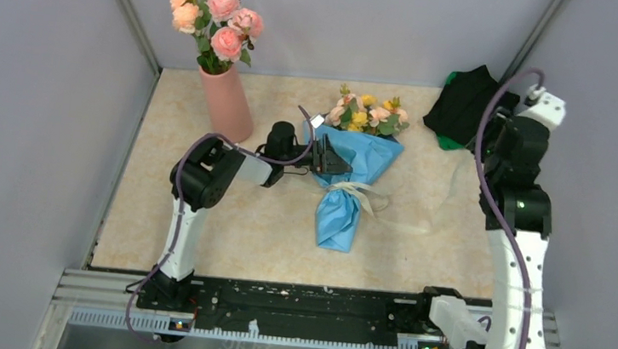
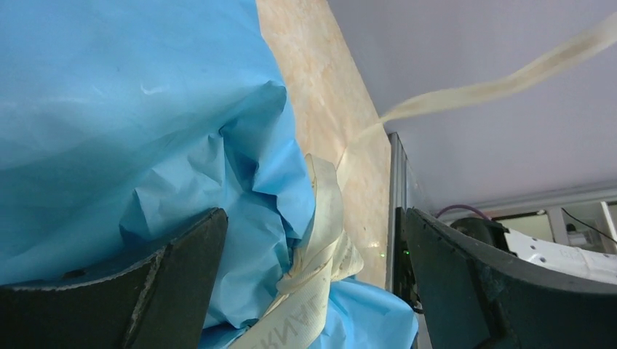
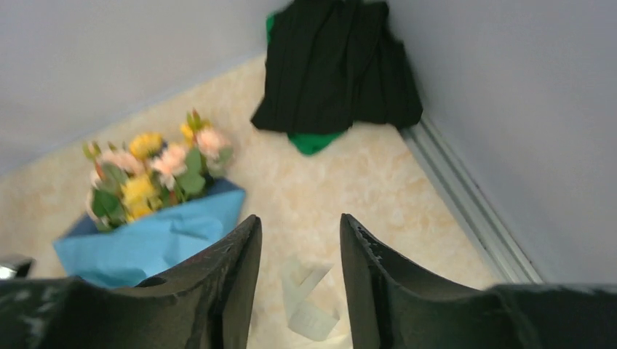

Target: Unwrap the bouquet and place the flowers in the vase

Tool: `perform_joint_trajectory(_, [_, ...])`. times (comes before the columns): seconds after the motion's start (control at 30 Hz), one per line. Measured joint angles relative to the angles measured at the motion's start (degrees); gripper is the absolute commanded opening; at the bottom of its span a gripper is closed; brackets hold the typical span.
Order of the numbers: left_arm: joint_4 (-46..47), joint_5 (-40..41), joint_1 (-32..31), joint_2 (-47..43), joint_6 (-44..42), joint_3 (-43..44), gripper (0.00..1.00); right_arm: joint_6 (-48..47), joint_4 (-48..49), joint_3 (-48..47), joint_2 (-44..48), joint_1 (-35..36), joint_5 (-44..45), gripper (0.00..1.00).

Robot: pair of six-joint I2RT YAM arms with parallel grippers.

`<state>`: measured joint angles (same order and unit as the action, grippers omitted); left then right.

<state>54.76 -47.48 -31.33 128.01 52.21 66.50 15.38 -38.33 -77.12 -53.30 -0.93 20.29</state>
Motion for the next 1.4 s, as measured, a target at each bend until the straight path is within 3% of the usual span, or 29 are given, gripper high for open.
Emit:
perform_joint_trajectory(0.23, [-16.3, 6.5, -0.6, -11.5, -15.3, -1.6, 0.99, 1.2, 1.6, 13.6, -5.6, 0.0, -9.2, 0.51])
perform_joint_trajectory(0.43, [-30.2, 16.9, -3.1, -23.1, -35.4, -1.6, 0.99, 1.8, 5.5, 17.2, -5.6, 0.7, -14.9, 0.52])
perform_joint_trajectory(0.6, [-37.9, 21.2, -5.6, -26.4, -49.9, -3.9, 0.99, 2.4, 9.4, 19.1, -7.7, 4.9, -16.9, 0.54])
perform_joint_trajectory(0.8, [-46.2, 22.4, -6.9, -26.4, -61.2, -8.8, 0.99, 3.1, 12.4, 19.9, -13.5, 9.5, -19.0, 0.55])
perform_joint_trajectory(1.03, [-48.0, 23.6, -6.9, -30.0, -68.5, -14.2, 0.99, 3.3, 13.7, 20.2, -14.7, 10.2, -19.6, 0.55])
perform_joint_trajectory(1.4, [-44.2, 24.5, -6.9, -28.6, -70.0, -13.5, 0.99, 3.3, 15.1, 22.4, -14.7, 10.2, -19.2, 0.56])
